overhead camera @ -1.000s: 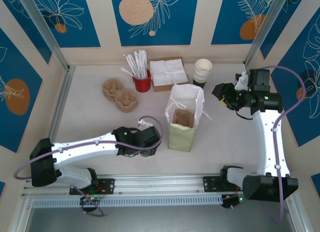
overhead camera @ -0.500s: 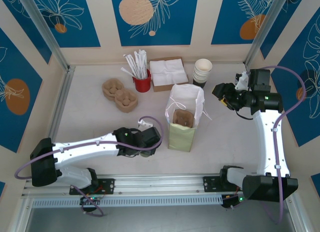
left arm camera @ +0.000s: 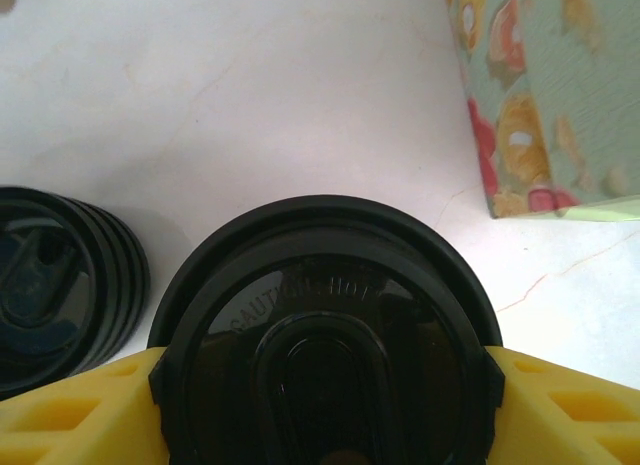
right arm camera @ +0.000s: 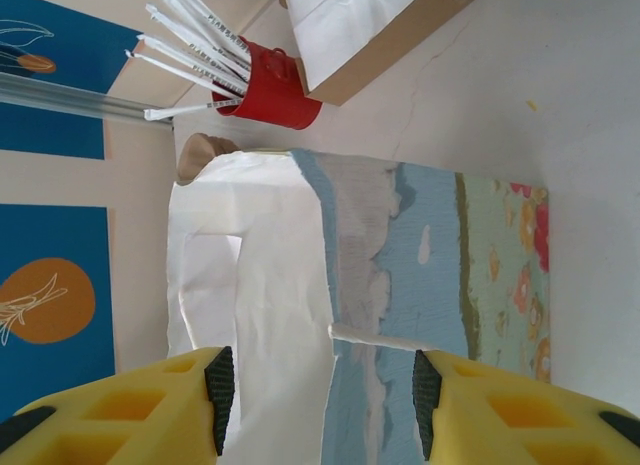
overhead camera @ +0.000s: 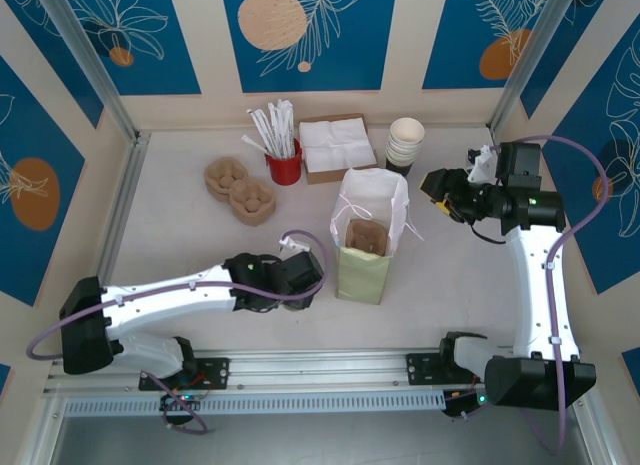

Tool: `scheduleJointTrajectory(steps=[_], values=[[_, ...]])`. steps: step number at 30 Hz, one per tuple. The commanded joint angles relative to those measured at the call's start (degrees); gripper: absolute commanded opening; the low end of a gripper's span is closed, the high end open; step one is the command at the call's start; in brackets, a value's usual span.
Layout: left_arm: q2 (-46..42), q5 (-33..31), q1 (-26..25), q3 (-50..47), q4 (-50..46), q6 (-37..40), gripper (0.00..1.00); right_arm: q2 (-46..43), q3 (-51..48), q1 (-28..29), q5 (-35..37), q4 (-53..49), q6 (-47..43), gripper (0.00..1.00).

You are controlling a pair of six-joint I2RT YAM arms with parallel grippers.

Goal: Pack the takeout coffee

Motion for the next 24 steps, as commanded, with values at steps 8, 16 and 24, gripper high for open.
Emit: scheduleJointTrajectory(steps=[8, 16, 24], values=[[-3.1, -5.6, -0.6, 22.5, -14.6, 9.8, 0.69, -0.3, -0.2, 1.0, -2.4, -0.1, -2.9, 0.53], [0.1, -4.9, -0.6, 39.9, -21.1, 16.4, 0.67, 3.7, 1.2, 4.7, 3.4, 0.9, -4.2, 0.53], [6.1, -2.3, -0.6, 57.1, -23.3, 22.8, 0.67, 9.7, 3.8, 8.9, 6.5, 2.0, -3.5, 0.52]])
